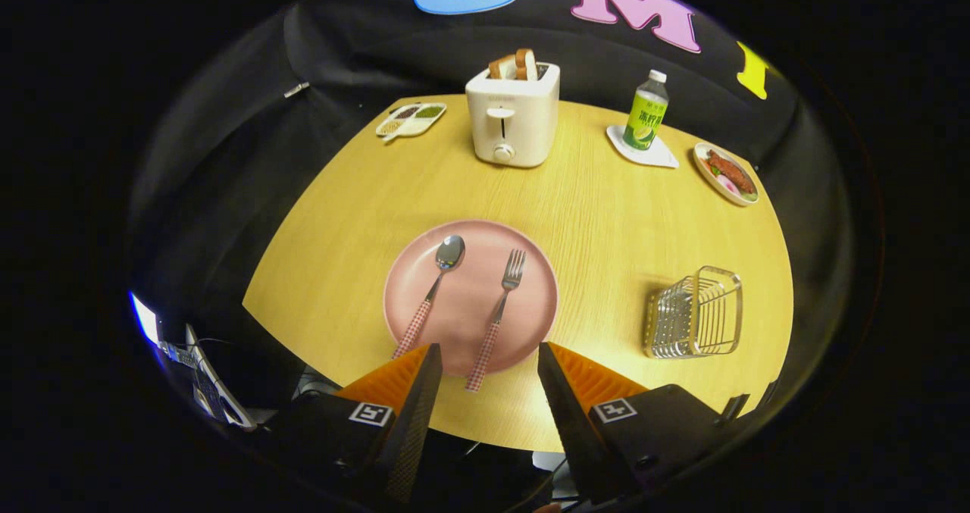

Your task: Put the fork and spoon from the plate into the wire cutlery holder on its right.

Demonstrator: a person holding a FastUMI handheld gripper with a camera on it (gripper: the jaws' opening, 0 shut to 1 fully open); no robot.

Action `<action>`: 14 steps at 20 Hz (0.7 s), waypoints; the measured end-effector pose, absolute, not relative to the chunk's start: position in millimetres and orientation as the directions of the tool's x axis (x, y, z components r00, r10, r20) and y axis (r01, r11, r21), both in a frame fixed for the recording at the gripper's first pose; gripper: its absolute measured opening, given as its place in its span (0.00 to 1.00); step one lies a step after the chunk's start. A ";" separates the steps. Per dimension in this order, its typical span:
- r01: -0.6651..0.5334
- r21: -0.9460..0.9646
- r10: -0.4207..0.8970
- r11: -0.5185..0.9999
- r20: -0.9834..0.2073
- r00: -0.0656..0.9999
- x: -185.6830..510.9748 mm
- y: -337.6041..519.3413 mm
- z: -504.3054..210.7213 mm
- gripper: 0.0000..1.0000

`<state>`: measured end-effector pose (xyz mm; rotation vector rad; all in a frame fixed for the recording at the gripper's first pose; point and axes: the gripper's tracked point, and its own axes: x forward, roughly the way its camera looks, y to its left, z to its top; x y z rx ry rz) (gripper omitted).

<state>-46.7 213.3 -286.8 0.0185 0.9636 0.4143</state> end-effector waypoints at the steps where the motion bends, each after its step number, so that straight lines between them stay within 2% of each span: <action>1: -0.332 0.196 0.344 0.923 -0.808 0.479 -45.1 217.4 -297.4 0.79; 4: -0.326 0.198 0.333 0.924 -0.835 0.437 -38.1 229.2 -320.3 0.72; 9: -0.303 0.151 0.267 0.941 -0.881 0.391 -26.7 236.4 -356.3 0.71; 10: -0.289 0.157 0.262 0.944 -0.889 0.375 -26.4 239.3 -363.1 0.61; 11: -0.275 0.160 0.257 0.948 -0.895 0.364 -25.9 240.3 -367.1 0.59; 14: -0.229 0.154 0.227 0.961 -0.913 0.338 -25.6 240.8 -380.0 0.58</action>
